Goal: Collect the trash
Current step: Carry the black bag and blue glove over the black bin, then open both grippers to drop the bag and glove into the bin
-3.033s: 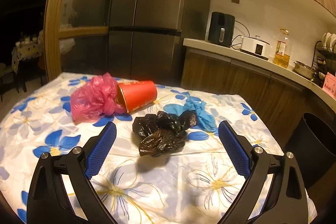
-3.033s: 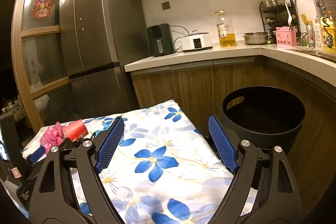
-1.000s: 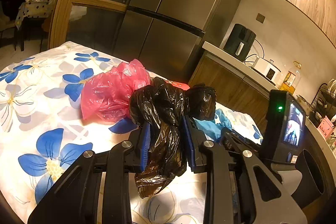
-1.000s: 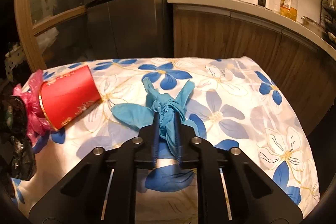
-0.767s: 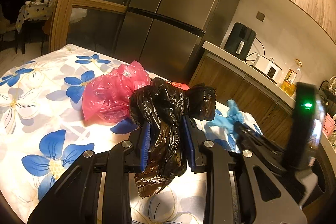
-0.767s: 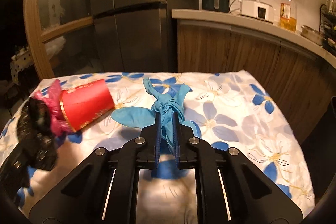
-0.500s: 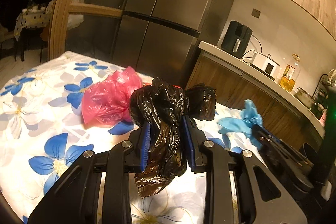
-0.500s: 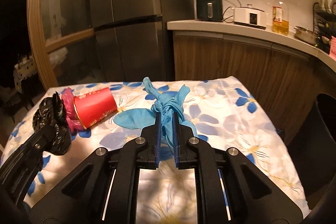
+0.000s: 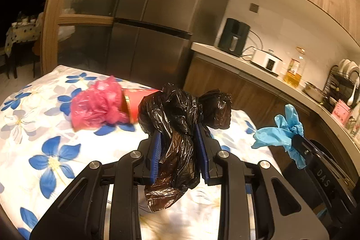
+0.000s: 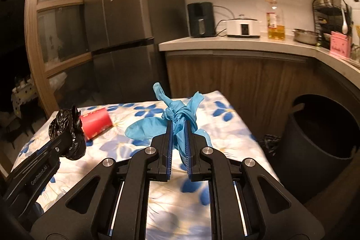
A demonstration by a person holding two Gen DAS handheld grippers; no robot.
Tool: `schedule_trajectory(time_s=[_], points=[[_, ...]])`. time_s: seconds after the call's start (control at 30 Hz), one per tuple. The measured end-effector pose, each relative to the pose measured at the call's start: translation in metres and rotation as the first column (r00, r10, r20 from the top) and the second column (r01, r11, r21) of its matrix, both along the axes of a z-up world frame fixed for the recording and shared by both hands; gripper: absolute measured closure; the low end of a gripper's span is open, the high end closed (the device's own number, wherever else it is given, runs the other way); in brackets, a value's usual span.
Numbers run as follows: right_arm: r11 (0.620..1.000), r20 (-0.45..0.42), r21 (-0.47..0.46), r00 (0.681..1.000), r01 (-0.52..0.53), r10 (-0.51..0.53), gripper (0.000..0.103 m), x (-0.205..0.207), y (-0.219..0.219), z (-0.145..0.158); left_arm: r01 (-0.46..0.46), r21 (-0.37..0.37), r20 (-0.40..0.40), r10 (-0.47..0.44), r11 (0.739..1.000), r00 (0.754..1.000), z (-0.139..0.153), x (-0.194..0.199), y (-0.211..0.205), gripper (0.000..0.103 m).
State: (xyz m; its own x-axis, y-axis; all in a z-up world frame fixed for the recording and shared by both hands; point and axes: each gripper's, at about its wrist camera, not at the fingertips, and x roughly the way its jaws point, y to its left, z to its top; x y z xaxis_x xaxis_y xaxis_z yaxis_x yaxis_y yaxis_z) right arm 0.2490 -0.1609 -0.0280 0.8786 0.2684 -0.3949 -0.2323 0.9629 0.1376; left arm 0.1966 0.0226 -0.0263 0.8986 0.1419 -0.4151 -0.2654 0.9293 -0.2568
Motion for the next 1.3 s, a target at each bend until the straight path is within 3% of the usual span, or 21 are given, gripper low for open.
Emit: schedule_trajectory(time_s=[0.37, 0.67, 0.83, 1.1, 1.3], points=[[0.993, 0.032, 0.030, 0.993, 0.111, -0.112, 0.093, -0.022, -0.070, 0.010, 0.114, 0.034, -0.006, -0.114, 0.993, 0.993, 0.006, 0.006, -0.066, 0.074], [0.973, 0.046, 0.066, 0.974, 0.219, -0.223, 0.093, -0.031, -0.133, 0.012, 0.231, 0.080, -0.003, -0.232, 0.970, 0.973, 0.013, 0.017, -0.126, 0.074], [0.956, 0.060, 0.071, 0.955, 0.285, -0.289, 0.093, -0.033, -0.170, 0.015, 0.316, 0.096, 0.008, -0.318, 0.944, 0.948, 0.021, 0.029, -0.167, 0.074], [0.916, 0.062, 0.089, 0.916, 0.390, -0.396, 0.093, -0.026, -0.231, 0.015, 0.460, 0.138, 0.008, -0.465, 0.877, 0.885, 0.028, 0.057, -0.240, 0.074], [0.903, 0.049, 0.101, 0.904, 0.418, -0.424, 0.093, -0.015, -0.259, 0.011, 0.524, 0.156, 0.008, -0.531, 0.838, 0.847, 0.029, 0.079, -0.279, 0.073]])
